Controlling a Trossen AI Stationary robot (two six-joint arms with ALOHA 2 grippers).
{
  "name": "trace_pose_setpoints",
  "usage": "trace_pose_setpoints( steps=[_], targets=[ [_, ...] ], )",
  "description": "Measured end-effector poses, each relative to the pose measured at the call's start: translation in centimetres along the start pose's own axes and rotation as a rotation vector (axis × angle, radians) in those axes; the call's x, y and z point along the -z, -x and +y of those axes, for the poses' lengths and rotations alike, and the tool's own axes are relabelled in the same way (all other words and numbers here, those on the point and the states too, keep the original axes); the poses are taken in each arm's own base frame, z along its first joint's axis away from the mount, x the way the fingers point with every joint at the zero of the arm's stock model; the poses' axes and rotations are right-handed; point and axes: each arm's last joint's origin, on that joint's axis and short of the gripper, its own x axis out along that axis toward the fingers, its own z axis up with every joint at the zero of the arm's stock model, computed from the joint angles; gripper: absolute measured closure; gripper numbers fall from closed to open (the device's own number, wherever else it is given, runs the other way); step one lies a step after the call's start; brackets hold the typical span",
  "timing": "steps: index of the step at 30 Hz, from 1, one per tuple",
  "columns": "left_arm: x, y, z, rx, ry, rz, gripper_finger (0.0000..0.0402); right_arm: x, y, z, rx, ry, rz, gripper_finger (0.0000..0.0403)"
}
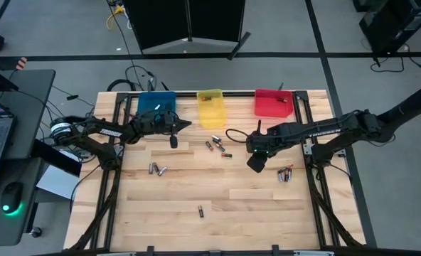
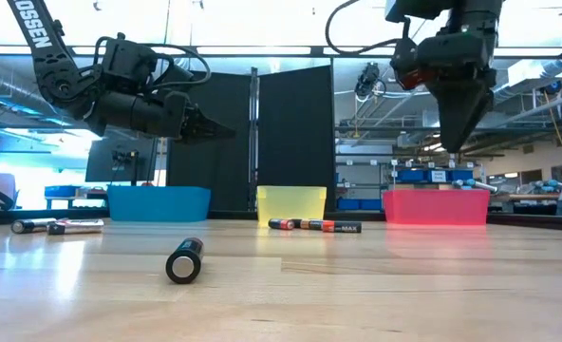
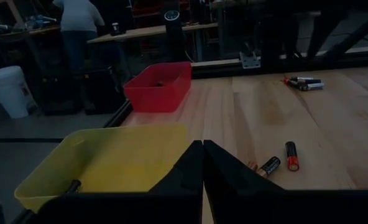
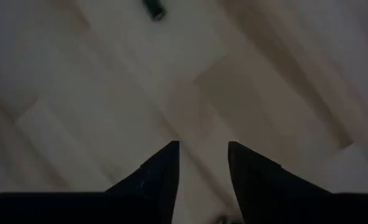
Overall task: Sort batteries
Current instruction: Put the silver battery into the blue bin
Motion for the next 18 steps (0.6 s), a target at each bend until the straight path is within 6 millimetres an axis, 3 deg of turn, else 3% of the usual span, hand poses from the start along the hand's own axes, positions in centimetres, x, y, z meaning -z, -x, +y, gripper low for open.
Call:
trace_pose_setpoints(
  steps=[6, 18],
  targets=[
    [0.0, 0.0, 0.0, 0.0, 0.0, 0.0, 0.0385, -1.0, -0.1, -1.2, 0.048, 0.029, -0.036, 0.0264],
    [-0.1, 0.0, 0.1, -0.01, -0.02, -0.012, 0.0385, -2.3, -0.2, -2.6, -0.004, 0.139, -0.019, 0.0375]
  ],
)
